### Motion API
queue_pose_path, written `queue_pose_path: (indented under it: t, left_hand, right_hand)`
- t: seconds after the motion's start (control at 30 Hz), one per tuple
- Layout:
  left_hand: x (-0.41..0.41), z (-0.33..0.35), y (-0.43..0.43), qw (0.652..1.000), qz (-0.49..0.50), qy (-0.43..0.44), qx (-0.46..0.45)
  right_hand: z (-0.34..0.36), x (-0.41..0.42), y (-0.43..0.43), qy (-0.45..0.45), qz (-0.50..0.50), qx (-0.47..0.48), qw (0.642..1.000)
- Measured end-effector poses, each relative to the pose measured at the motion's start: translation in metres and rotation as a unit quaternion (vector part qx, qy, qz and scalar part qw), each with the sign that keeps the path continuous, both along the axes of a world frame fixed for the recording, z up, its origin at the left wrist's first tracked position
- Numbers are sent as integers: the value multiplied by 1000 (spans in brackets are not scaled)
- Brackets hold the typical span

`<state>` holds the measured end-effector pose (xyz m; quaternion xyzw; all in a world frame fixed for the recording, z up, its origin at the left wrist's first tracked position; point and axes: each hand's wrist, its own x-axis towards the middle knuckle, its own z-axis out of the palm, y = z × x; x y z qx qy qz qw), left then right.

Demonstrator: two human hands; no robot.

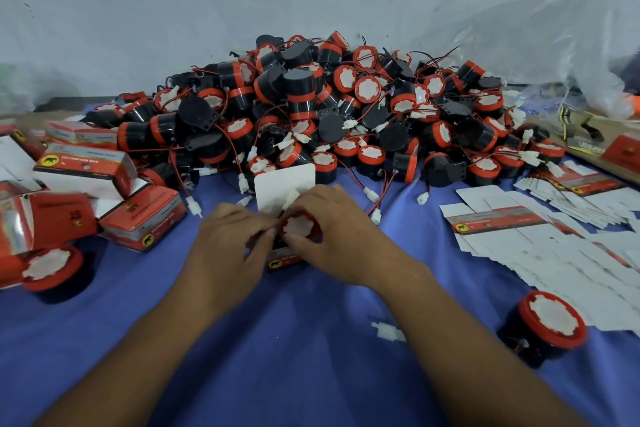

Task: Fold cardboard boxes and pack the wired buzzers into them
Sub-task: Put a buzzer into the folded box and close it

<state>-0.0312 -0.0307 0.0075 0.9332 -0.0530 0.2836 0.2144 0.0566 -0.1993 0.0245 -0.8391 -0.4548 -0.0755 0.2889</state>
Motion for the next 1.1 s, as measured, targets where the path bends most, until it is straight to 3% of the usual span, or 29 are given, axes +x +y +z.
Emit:
queue_pose_path:
  t: [0.13, 0.37, 0.53, 0.63, 0.7, 0.83, 1.1]
  left_hand:
    - [-1, 1, 1, 999, -30, 41, -7]
    - [0, 3, -2, 995, -5, 73, -73]
    - [5, 5, -1, 981, 9, 136, -135]
    - [7, 0, -3, 982, 46, 107, -147]
    - [7, -3, -7, 967, 102, 66, -225]
    - [12, -12, -7, 900, 195, 36, -389]
    - [17, -17, 0, 869, 230, 83, -431]
  right_hand:
    - [0, 3, -1, 103, -30, 73, 991]
    - [-6, 0, 4, 162, -42, 144, 975]
    - [-1, -8, 10, 120, 22, 126, 984]
    - [-3, -12, 13, 79, 16, 119, 990]
    - [-4, -12, 12, 91, -4, 119, 989]
    - [-4, -10, 11, 120, 10, 120, 986]
    - [-7, -10, 13, 106, 55, 111, 987]
